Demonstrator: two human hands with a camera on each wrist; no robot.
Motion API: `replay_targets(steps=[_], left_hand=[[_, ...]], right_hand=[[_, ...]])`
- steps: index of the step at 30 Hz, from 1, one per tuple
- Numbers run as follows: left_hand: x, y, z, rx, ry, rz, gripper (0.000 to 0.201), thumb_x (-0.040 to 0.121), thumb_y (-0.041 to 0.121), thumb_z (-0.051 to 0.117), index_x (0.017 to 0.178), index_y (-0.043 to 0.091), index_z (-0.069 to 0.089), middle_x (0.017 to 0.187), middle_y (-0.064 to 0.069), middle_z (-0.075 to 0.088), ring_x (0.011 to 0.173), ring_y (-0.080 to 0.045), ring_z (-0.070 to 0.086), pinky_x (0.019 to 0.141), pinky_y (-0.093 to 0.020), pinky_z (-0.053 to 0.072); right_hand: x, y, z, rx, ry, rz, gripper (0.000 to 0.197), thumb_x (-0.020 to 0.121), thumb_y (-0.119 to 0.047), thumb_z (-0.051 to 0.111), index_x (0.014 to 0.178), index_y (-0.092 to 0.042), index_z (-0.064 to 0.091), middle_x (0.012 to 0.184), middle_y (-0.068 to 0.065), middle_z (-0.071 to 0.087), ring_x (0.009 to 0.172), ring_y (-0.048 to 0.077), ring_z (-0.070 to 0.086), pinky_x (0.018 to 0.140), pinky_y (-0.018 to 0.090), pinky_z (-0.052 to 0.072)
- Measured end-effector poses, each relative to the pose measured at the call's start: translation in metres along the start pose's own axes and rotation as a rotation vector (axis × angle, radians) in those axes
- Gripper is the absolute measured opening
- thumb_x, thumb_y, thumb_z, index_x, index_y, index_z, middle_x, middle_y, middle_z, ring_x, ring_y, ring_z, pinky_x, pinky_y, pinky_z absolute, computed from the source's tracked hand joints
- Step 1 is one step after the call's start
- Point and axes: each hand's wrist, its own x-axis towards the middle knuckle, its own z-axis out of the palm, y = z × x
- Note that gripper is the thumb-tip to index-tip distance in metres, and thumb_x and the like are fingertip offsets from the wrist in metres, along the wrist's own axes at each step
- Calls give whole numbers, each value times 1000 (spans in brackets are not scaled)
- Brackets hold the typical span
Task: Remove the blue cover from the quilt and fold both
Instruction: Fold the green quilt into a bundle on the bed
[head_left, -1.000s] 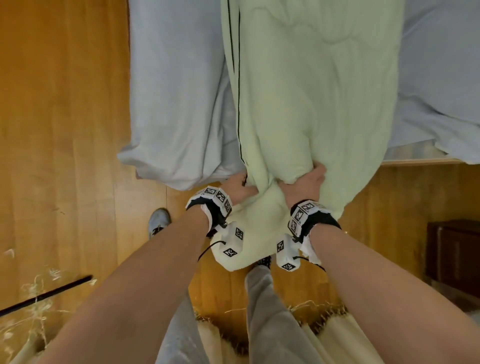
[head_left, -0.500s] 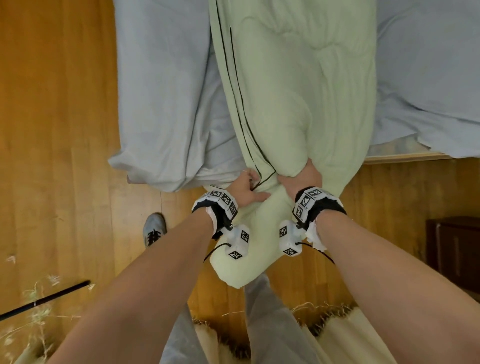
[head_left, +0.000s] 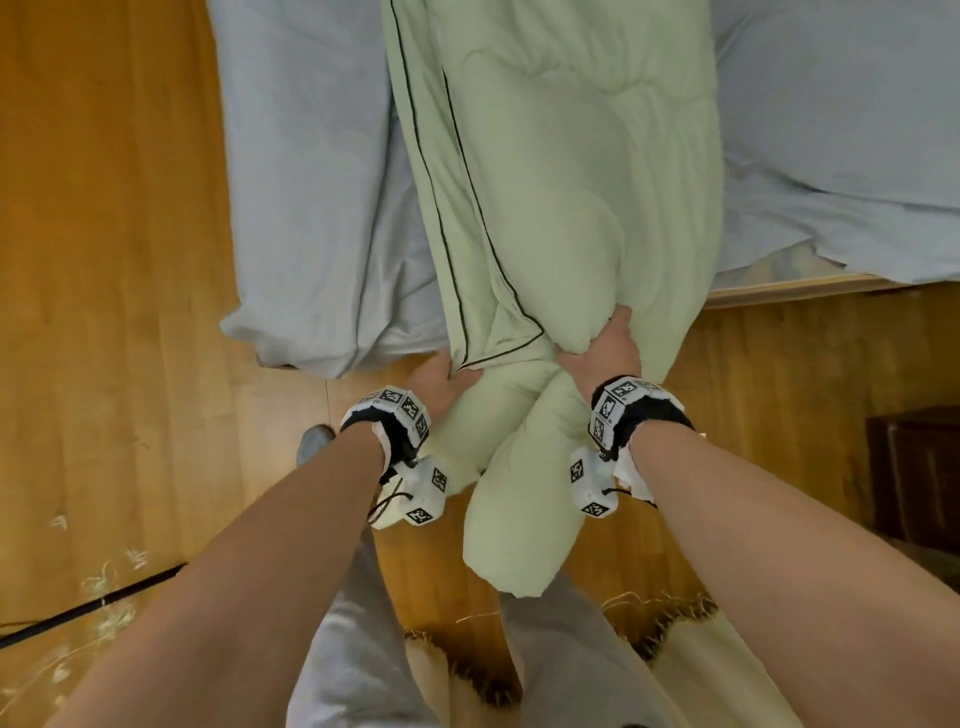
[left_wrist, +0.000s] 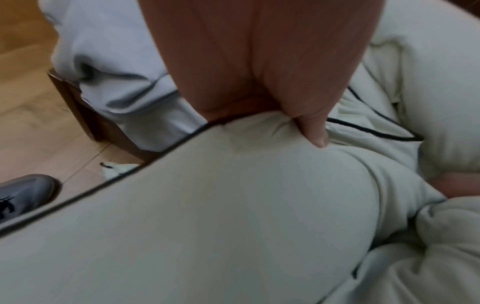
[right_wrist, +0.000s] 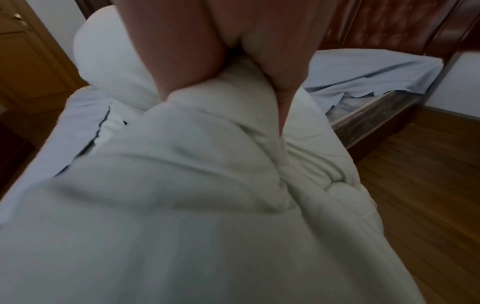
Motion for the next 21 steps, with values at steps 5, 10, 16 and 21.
replay_targets(steps=[5, 10, 16, 21], left_hand=[[-28, -4, -3, -355, -102, -174, 72, 69, 54, 80, 122, 9, 60, 117, -6, 68, 106, -25, 65, 100, -43, 48], [-28, -9, 21, -244, -171, -161, 92, 55, 69, 82, 129, 21, 56, 130, 3, 61, 118, -14, 58, 103, -36, 45], [-19, -3, 37, 171, -53, -83, 86, 62, 71, 63, 123, 12, 56, 116, -3, 65, 100, -22, 62, 87, -34, 51], [-43, 41, 34, 174, -41, 17, 48, 86, 40, 58, 122, 7, 60, 116, -3, 62, 107, -23, 57, 96, -32, 42]], right_hand=[[-35, -2, 26, 91, -259, -50, 128, 55, -40, 87, 151, -17, 6, 151, 8, 27, 139, 25, 31, 116, 37, 28], [-83, 45, 63, -63, -594, -22, 152, 56, -48, 90, 137, -48, -39, 160, 8, -26, 151, 23, 0, 120, 41, 18], [-112, 60, 80, 190, -481, 90, 119, 77, -15, 74, 150, -50, -13, 164, -3, -7, 147, 15, 20, 109, 24, 27], [-181, 55, 66, 350, -150, 519, 104, 71, -85, 47, 154, -30, 15, 157, 6, 28, 142, 28, 30, 116, 47, 27]])
